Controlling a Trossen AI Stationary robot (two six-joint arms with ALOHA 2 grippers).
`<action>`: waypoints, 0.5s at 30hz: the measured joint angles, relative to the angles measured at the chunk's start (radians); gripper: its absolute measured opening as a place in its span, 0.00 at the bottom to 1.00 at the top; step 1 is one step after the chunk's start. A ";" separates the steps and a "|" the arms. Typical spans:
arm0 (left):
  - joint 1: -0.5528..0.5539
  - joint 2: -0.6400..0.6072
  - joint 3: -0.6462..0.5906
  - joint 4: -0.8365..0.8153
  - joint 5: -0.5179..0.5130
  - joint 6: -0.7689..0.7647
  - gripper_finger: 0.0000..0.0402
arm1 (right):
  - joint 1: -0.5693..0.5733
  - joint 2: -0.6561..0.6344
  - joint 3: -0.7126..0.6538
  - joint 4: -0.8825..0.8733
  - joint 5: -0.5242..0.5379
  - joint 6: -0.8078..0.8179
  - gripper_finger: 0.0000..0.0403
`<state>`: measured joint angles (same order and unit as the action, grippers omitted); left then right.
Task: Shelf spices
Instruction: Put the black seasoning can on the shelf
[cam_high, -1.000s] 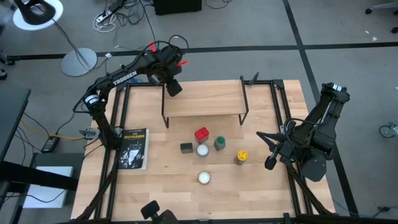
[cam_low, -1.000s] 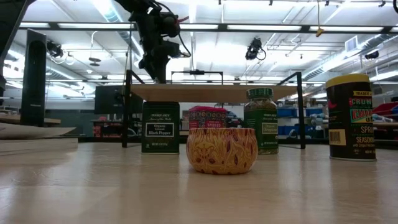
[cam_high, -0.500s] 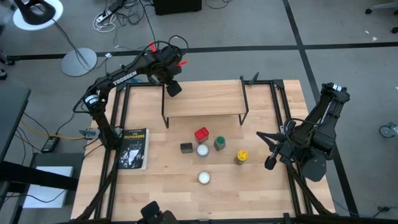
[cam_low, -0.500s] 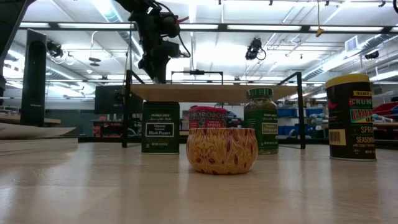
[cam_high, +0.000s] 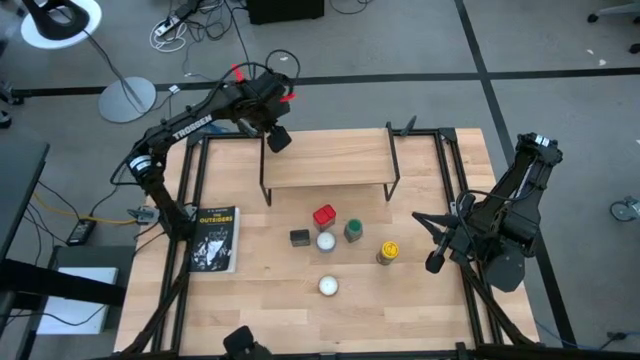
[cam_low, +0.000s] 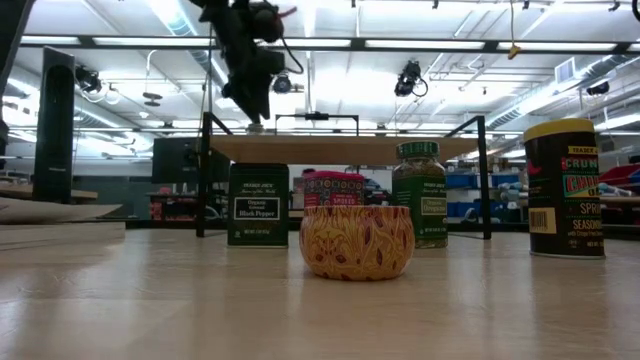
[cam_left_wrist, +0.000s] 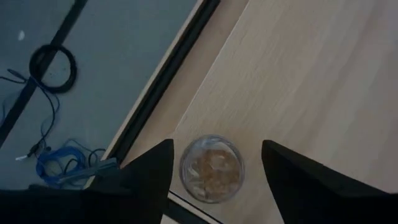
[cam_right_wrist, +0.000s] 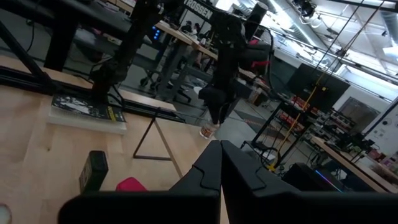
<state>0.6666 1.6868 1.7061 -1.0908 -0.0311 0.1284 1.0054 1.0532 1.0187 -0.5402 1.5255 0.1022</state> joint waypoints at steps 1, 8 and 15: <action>-0.001 -0.013 0.000 0.002 0.001 0.000 0.62 | 0.000 0.000 0.000 0.000 -0.001 0.000 0.01; -0.070 -0.131 0.000 0.083 0.060 -0.002 0.62 | 0.000 0.000 0.000 0.000 0.000 0.000 0.01; -0.251 -0.179 0.001 0.101 0.105 -0.014 0.62 | 0.000 0.000 0.000 0.000 0.000 -0.007 0.01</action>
<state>0.4152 1.5074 1.7069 -0.9896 0.0738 0.1147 1.0050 1.0534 1.0187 -0.5404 1.5257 0.0955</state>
